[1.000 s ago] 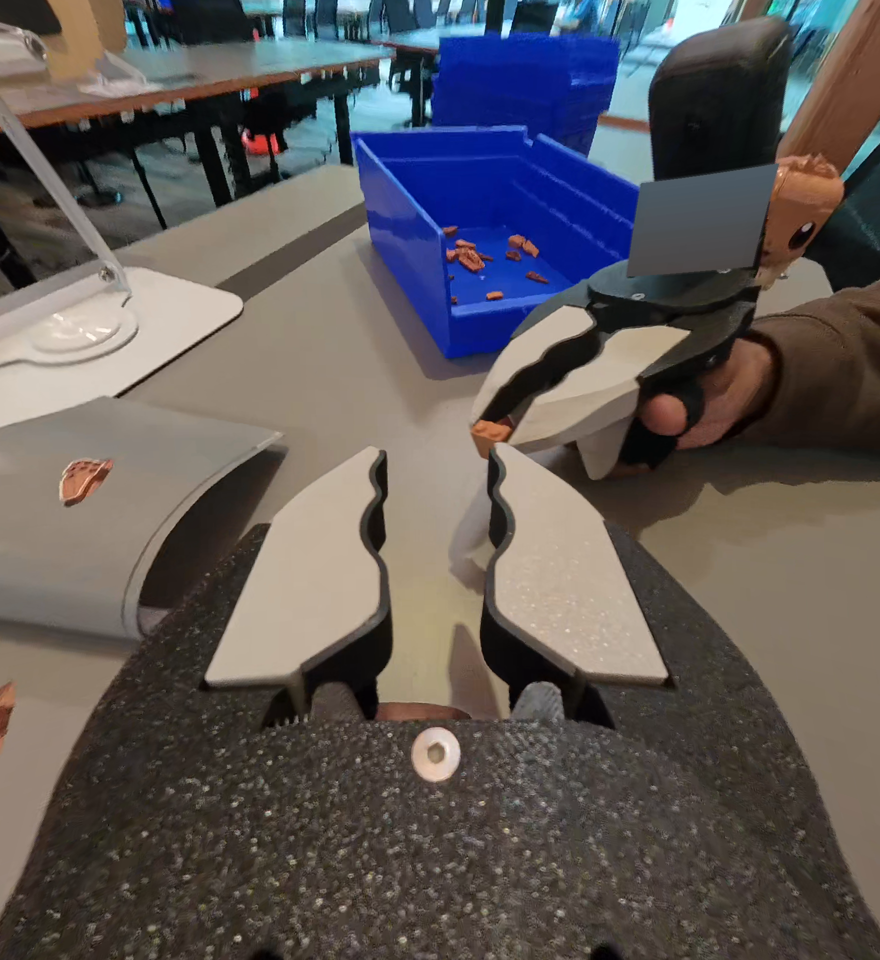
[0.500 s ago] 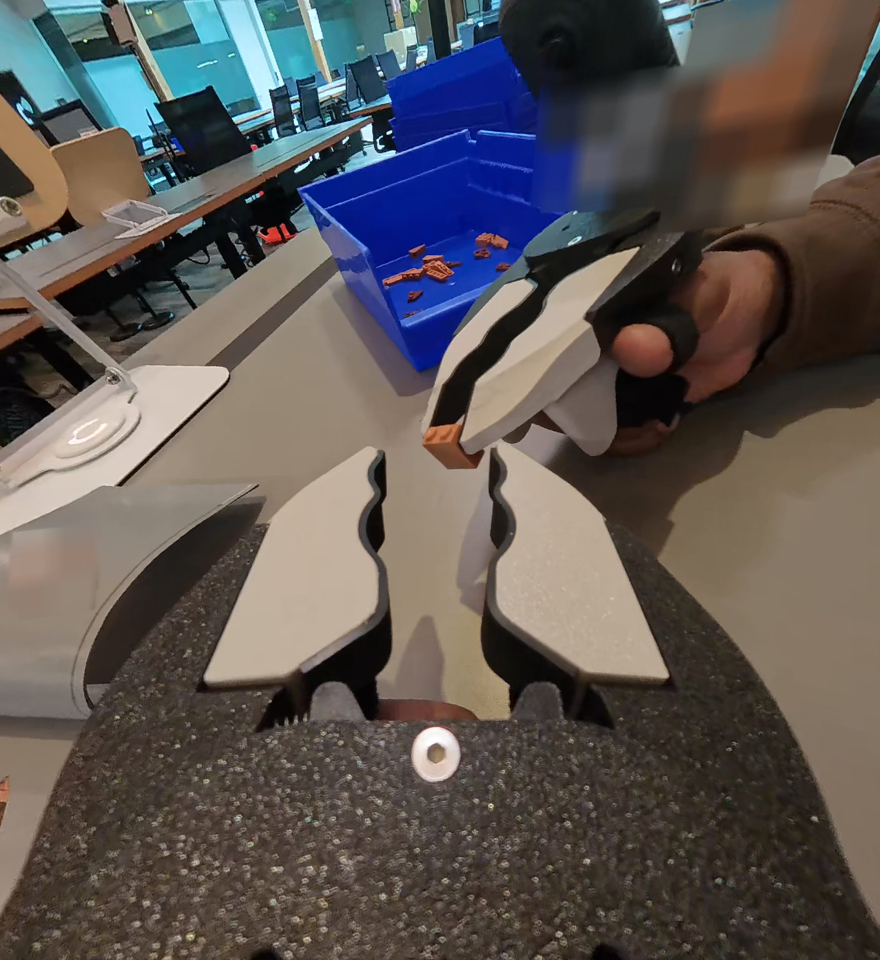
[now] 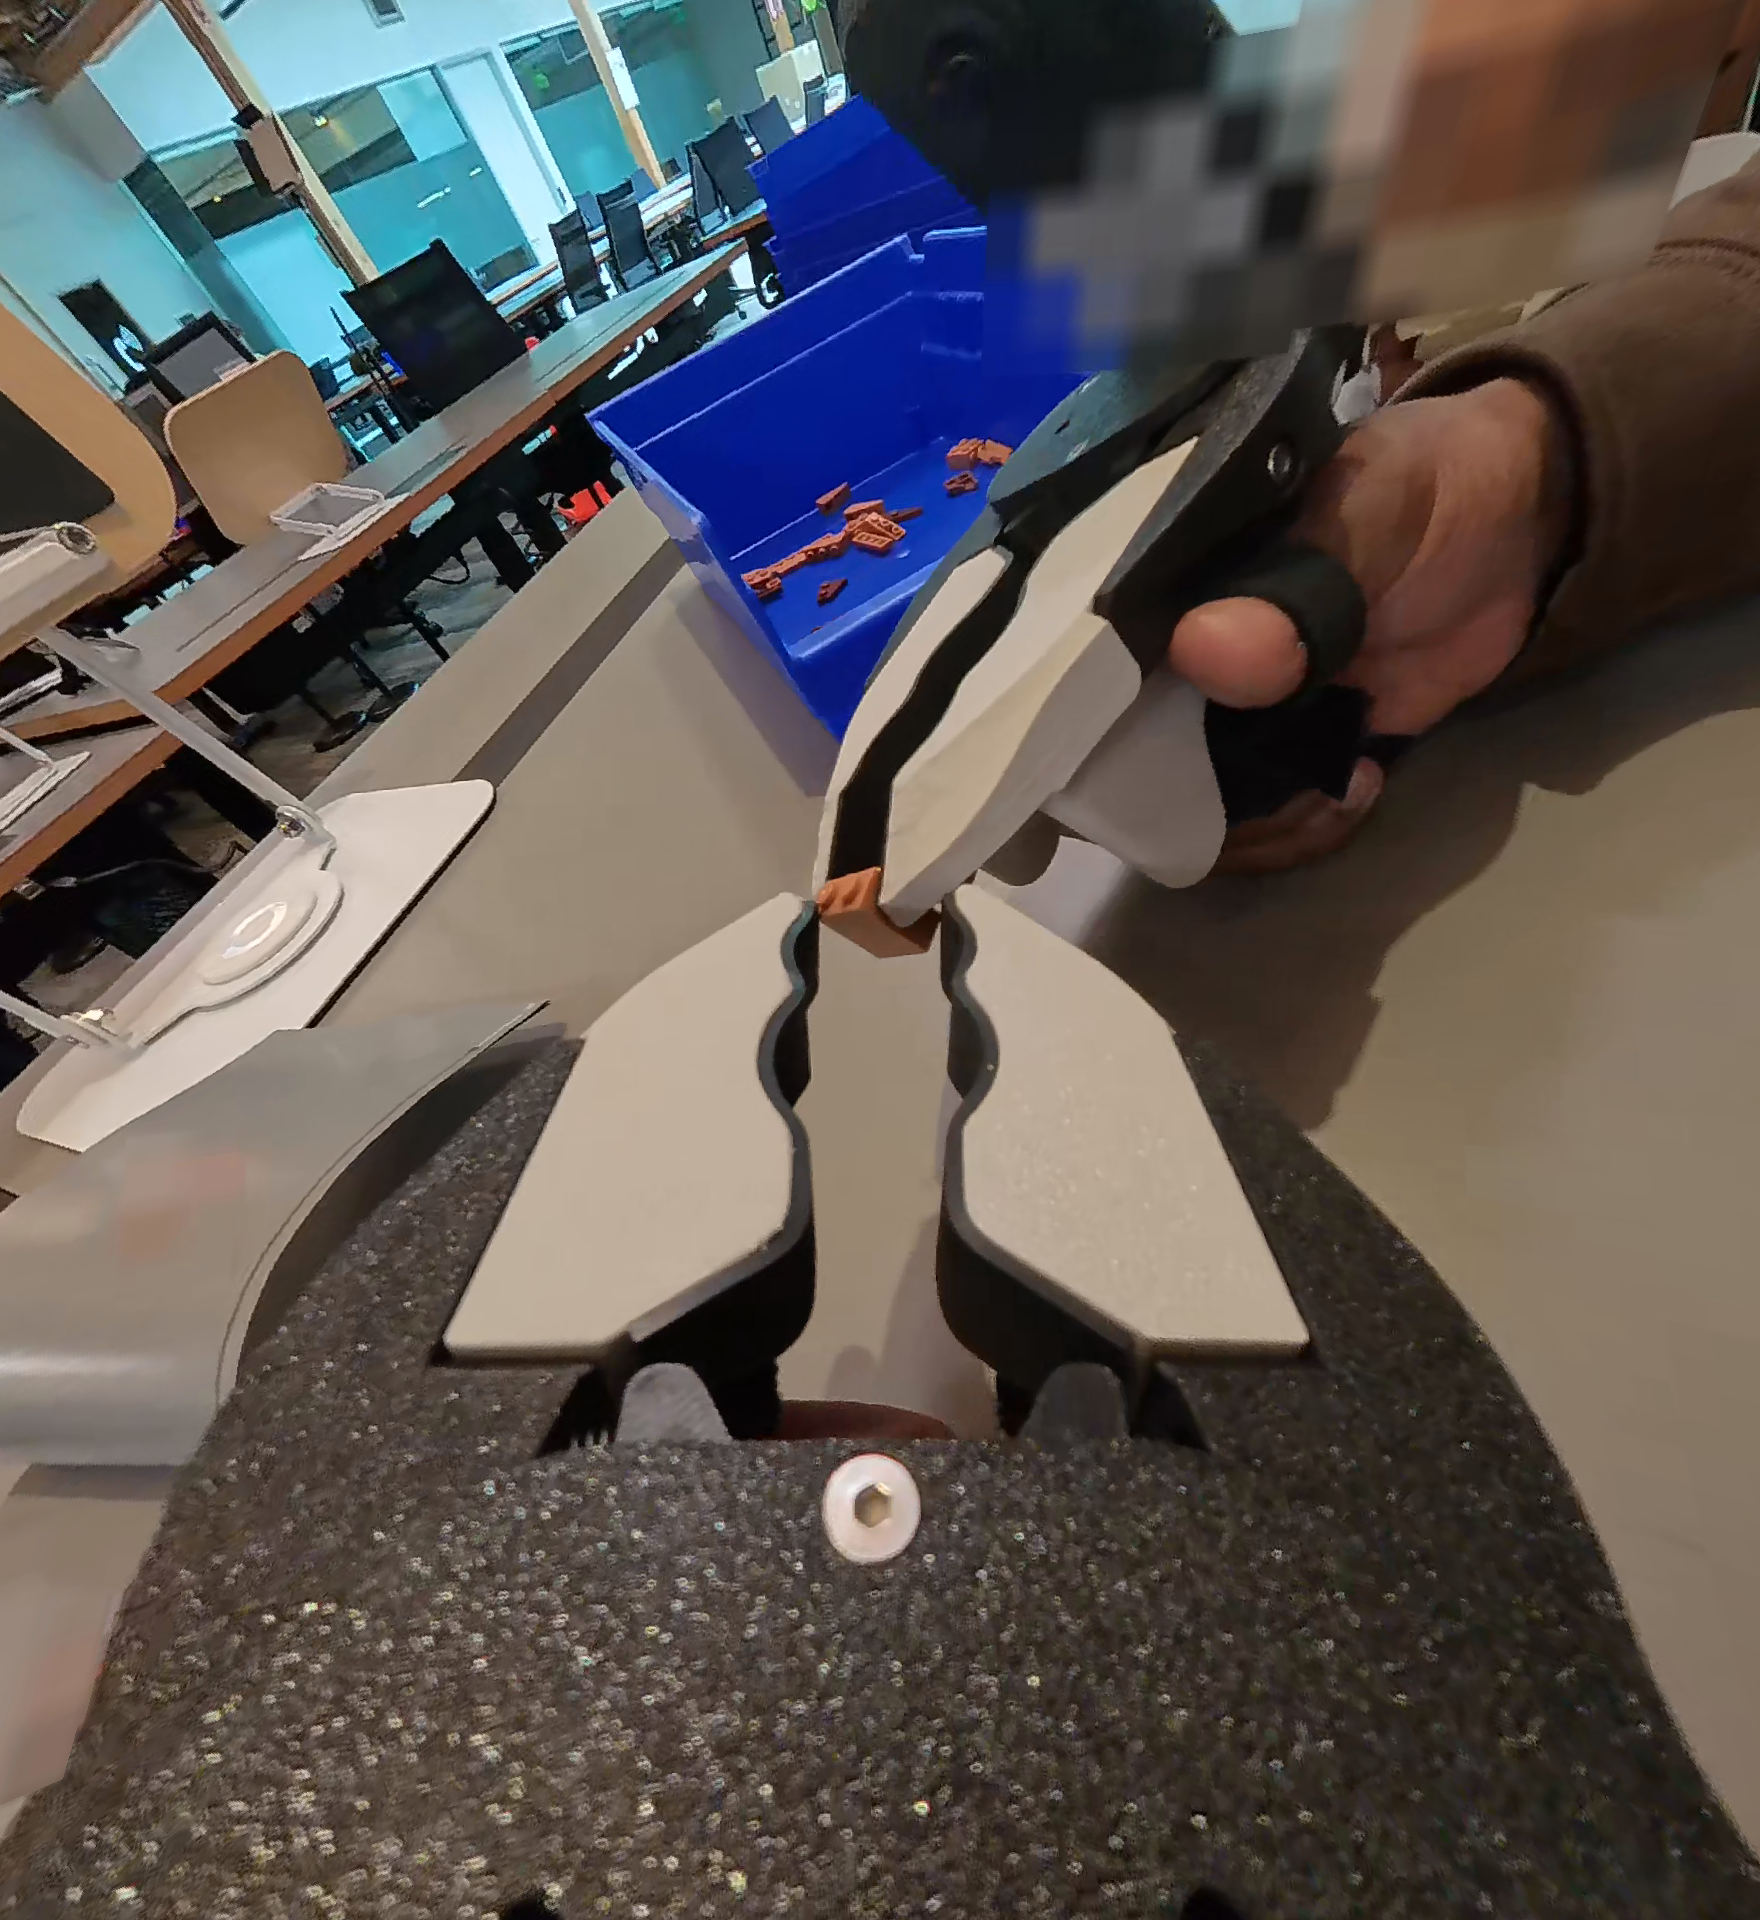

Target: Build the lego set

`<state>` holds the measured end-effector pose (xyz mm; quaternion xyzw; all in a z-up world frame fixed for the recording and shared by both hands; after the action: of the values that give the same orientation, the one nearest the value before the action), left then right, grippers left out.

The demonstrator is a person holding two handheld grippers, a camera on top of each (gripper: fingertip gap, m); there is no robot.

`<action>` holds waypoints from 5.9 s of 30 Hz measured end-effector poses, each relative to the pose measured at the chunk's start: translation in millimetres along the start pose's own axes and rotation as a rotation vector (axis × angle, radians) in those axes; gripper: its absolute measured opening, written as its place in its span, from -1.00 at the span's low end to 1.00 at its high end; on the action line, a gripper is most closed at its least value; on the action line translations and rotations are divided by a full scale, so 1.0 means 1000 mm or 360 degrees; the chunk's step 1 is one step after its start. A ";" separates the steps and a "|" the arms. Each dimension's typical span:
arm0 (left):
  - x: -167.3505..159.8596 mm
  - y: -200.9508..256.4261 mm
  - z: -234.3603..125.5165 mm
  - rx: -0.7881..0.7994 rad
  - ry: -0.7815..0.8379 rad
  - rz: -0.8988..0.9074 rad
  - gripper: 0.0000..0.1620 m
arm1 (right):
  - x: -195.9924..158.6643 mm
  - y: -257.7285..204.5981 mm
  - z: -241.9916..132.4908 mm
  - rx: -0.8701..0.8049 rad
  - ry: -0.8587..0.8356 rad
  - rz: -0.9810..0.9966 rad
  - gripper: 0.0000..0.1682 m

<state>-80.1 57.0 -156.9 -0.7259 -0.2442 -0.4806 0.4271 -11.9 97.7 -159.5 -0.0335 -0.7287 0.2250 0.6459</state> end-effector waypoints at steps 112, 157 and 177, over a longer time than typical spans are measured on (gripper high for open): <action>-0.013 0.006 -0.015 -0.0665 -0.0325 -0.0863 -0.52 | -0.027 -0.024 -0.009 -0.0262 -0.0667 -0.1792 -0.76; -0.012 0.006 -0.027 -0.0582 0.0190 0.0062 -0.78 | -0.002 -0.012 -0.028 -0.0372 -0.0485 -0.1605 -0.77; 0.012 -0.009 -0.034 -0.0811 0.0562 -0.0887 -0.78 | -0.004 -0.029 -0.018 -0.0277 -0.0384 -0.1559 -0.77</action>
<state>-98.7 31.5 -136.5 -0.6210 -0.2274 -0.7400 0.1228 13.4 76.0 -151.2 0.2845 -0.7443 -0.1634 0.5817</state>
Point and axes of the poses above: each gripper's, where its closed fingertips meet, z out along the fingers, x out of its top, y = z × x across the jaws, the point moved 5 cm from there along -z, back along the fingers, and after that the axes turned 12 degrees about x, right-handed, at the moved point
